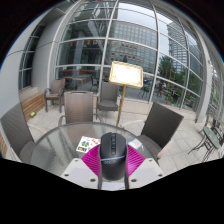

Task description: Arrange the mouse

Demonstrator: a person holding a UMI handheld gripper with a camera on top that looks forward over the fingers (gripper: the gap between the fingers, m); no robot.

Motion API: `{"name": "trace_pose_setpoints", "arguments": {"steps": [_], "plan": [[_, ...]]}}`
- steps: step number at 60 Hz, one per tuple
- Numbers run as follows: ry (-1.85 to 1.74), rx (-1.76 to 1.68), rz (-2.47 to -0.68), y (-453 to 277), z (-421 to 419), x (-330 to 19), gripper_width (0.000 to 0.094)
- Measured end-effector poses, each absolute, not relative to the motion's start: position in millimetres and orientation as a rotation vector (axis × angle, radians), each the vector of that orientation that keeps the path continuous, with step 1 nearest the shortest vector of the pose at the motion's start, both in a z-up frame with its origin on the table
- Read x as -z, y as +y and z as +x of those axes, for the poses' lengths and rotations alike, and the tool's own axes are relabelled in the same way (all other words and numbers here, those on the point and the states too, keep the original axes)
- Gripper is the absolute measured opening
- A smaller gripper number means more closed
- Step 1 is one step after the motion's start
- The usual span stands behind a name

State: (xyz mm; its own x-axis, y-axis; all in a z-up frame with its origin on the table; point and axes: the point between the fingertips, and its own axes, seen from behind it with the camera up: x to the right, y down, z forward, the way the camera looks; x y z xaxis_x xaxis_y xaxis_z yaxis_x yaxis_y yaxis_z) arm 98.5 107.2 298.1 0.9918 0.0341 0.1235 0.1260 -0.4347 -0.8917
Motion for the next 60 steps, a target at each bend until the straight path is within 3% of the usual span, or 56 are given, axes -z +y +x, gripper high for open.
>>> {"name": "trace_pose_setpoints", "arguments": {"steps": [5,9,16,23,30,34,45,48,53,60], "plan": [[-0.065,0.11,-2.051,96,149,-273,0.0301],[-0.038,0.101,-2.133,88,182,-229,0.03],[-0.021,0.099,-2.305,55,214,-122,0.0299],[0.007,0.063,-2.442,26,220,-35,0.0299],[-0.005,0.05,-2.513,13,221,9,0.03],[-0.016,0.054,-2.488,15,222,14,0.0311],[-0.001,0.013,-2.486,17,221,18,0.0461],[-0.007,0.044,-2.487,15,226,15,0.0564],[-0.06,0.093,-2.509,11,227,9,0.0849],[-0.075,0.091,-2.471,4,208,-27,0.0873]]}}
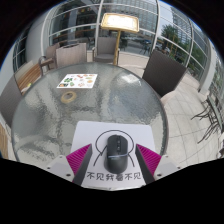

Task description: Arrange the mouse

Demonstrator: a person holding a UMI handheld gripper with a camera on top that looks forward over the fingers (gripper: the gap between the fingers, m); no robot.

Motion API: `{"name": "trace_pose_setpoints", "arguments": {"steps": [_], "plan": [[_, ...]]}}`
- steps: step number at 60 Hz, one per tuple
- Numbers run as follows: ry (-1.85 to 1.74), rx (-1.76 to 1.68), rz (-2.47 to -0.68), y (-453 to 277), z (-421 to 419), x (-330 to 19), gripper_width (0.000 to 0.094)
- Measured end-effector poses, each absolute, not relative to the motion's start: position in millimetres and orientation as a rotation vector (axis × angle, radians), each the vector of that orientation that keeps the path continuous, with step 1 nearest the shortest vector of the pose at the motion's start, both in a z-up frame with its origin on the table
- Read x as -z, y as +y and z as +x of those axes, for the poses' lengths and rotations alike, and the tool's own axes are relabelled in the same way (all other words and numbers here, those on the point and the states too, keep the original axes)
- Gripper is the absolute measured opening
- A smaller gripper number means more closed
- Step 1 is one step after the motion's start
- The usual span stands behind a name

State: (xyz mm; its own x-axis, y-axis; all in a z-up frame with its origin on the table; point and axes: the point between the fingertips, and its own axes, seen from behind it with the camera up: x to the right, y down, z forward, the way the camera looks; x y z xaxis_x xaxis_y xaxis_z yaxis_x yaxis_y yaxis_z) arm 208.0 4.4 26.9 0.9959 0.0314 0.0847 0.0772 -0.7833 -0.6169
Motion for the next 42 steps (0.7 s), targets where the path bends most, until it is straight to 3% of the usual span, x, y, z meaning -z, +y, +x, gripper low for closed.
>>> {"name": "trace_pose_setpoints", "arguments": {"steps": [26,42], "plan": [[-0.075,-0.029,-2.252,-71,78,-189,0.0864],[-0.102,-0.087,-2.198,-110,25,-218,0.0866]]}}
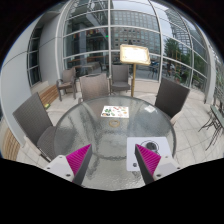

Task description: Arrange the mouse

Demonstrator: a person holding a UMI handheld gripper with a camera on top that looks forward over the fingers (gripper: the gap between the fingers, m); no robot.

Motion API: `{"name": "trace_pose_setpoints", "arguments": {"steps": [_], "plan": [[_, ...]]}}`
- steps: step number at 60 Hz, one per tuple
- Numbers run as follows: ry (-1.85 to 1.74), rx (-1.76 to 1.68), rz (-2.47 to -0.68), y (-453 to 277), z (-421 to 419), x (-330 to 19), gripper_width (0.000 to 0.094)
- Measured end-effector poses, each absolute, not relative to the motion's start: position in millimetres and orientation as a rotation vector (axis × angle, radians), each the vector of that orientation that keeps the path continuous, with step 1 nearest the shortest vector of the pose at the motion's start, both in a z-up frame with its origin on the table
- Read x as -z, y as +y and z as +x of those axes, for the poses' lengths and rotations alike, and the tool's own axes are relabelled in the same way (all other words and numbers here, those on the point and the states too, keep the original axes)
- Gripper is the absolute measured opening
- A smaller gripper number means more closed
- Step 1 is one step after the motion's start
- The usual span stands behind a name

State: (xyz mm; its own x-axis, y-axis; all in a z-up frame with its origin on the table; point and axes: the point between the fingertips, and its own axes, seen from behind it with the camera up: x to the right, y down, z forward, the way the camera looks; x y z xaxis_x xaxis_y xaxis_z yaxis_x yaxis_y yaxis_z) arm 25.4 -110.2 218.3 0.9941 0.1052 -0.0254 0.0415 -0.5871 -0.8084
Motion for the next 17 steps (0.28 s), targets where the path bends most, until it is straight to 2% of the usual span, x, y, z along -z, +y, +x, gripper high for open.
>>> {"name": "trace_pose_setpoints", "arguments": {"steps": [17], "plan": [[-0.128,-0.071,-2.184,-137,3,-228,0.0866]]}}
